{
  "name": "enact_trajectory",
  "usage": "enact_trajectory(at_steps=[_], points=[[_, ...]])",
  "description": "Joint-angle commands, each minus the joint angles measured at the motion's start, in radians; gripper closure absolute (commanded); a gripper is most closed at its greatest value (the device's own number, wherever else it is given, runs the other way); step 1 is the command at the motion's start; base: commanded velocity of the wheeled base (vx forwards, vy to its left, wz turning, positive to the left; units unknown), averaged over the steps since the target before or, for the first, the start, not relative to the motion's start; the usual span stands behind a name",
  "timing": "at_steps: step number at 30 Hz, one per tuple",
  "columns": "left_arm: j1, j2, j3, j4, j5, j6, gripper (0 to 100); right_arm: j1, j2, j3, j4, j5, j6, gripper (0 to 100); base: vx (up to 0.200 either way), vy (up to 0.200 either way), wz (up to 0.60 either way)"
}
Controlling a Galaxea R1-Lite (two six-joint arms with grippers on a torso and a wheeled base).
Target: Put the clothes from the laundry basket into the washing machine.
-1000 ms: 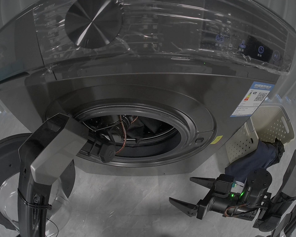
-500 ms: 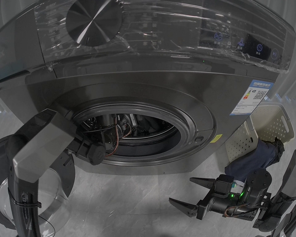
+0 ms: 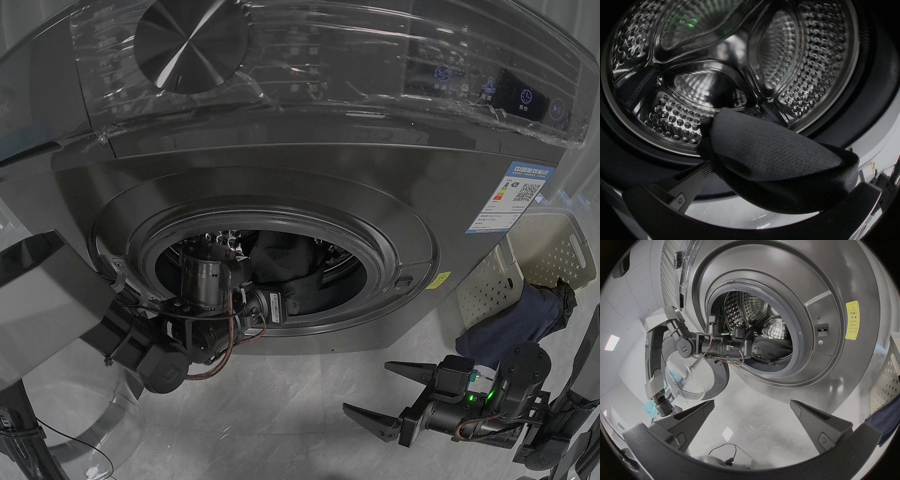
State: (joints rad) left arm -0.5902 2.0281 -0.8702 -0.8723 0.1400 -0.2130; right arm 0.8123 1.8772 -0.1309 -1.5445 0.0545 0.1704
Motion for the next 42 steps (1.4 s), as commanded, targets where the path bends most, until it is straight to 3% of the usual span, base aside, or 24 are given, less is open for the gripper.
enact_trajectory(at_steps=[1,8,9,13,17,21,26,27,36,42], points=[[-0.019,-0.037,0.036,-0.019,0.001,0.01,0,0.004,0.0,0.004,0.0,-0.001,0.0,0,0.0,0.0,0.0],[0.029,0.113,-0.098,-0.119,0.015,0.014,0,0.007,0.002,0.008,0.0,-0.001,0.0,0,0.0,0.0,0.0],[0.041,0.149,-0.135,-0.142,0.018,0.015,100,0.008,0.0,0.008,0.0,-0.001,0.0,0,0.0,0.0,0.0],[0.089,0.251,-0.276,-0.157,0.032,0.014,100,0.008,0.002,0.007,0.0,-0.001,0.001,0,0.0,0.0,0.0],[0.128,0.37,-0.515,-0.157,0.084,0.014,100,0.01,0.003,0.005,0.0,0.001,0.0,0,0.0,0.0,0.0],[0.139,0.445,-0.721,-0.143,0.102,0.012,100,0.01,0.008,0.007,0.0,0.001,0.0,0,0.0,0.0,0.0],[0.136,0.463,-0.78,-0.126,0.109,0.007,100,0.01,0.013,0.007,0.0,0.001,0.0,0,0.0,0.0,0.0],[0.13,0.454,-0.753,-0.126,0.11,0.006,0,0.01,0.013,0.007,0.0,0.001,0.0,0,0.0,0.0,0.0],[0.102,0.279,-0.5,-0.083,0.109,0.006,0,0.013,0.014,0.008,0.0,-0.001,0.0,0,0.0,0.0,0.0],[0.09,0.167,-0.348,0.004,0.093,0.012,0,0.014,0.014,0.008,-0.002,-0.001,0.0,0,0.0,0.0,0.0]])
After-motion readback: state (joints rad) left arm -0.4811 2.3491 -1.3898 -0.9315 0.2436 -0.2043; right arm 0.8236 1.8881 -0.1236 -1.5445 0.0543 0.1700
